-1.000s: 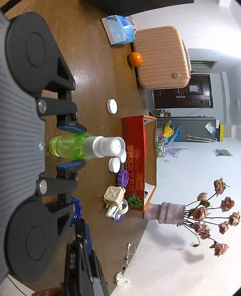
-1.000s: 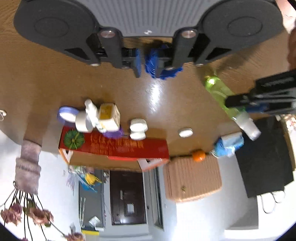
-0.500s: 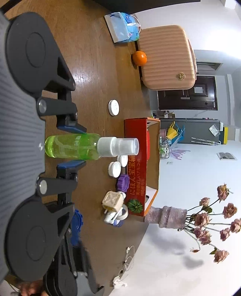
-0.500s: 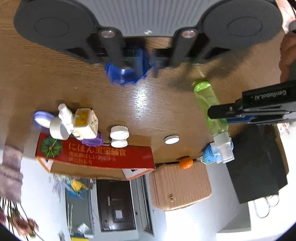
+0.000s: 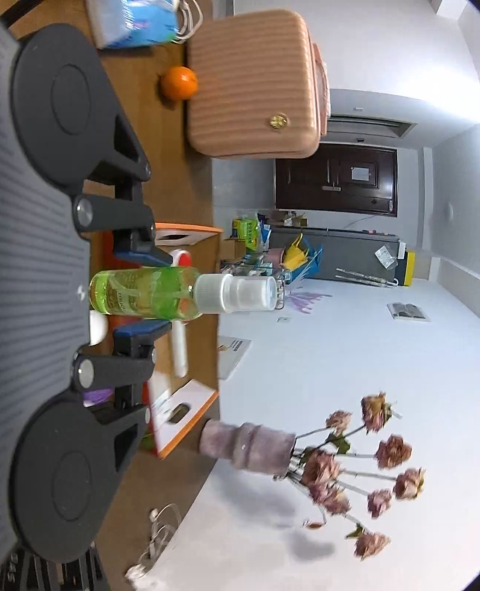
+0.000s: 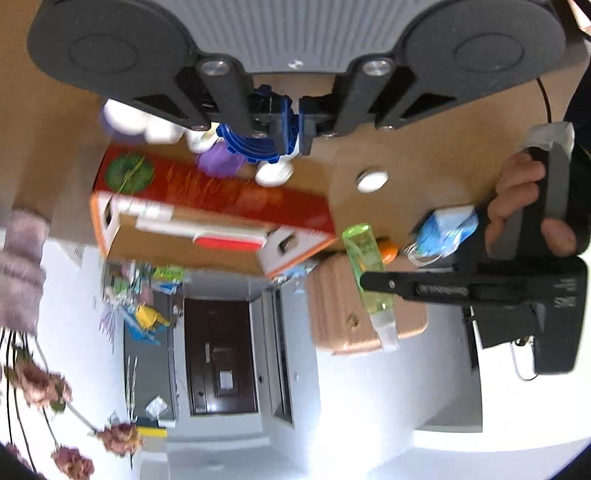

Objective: Organize rigid objects
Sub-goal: 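Carry the spray bottle with the left gripper while the right gripper carries the blue cap into the box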

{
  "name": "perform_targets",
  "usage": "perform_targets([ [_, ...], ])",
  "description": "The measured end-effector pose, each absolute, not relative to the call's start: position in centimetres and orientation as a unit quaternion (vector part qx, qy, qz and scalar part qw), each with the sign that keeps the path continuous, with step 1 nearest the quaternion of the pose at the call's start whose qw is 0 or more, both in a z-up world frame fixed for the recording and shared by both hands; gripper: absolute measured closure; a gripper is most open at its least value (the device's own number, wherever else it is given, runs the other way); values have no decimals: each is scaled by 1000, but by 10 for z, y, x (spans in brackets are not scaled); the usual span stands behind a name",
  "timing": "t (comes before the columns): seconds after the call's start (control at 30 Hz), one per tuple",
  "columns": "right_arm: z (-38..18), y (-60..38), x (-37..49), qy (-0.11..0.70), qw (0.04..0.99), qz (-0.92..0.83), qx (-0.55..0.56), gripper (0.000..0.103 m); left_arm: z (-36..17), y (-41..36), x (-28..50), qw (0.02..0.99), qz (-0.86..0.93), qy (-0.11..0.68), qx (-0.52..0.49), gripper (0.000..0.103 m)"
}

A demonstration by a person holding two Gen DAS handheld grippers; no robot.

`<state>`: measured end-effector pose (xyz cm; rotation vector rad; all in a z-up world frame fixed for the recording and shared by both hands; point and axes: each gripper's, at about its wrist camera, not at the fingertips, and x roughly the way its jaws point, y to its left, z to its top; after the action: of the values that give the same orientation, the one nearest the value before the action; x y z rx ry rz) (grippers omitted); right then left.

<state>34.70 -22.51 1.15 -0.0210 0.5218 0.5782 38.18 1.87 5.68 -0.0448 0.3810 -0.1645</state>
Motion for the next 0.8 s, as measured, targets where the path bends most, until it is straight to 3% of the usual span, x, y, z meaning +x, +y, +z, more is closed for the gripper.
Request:
perform_targets([
  [0.2, 36, -242, 454, 248, 937, 243, -36, 98, 55, 5, 477, 974, -92, 208, -5, 72],
  [0.43, 0, -239, 612, 352, 917, 180, -45, 98, 4, 4, 578, 963, -49, 265, -9, 72],
  [0.57, -28, -232, 655, 386, 910, 138, -60, 96, -18, 8, 607, 953, -25, 300, 0, 71],
  [0.67, -35, -231, 656, 394, 907, 144, -43, 89, -25, 8, 611, 954, -24, 298, 14, 71],
  [0.8, -22, -247, 647, 377, 913, 152, -22, 88, -18, 5, 606, 955, -31, 293, 17, 51],
])
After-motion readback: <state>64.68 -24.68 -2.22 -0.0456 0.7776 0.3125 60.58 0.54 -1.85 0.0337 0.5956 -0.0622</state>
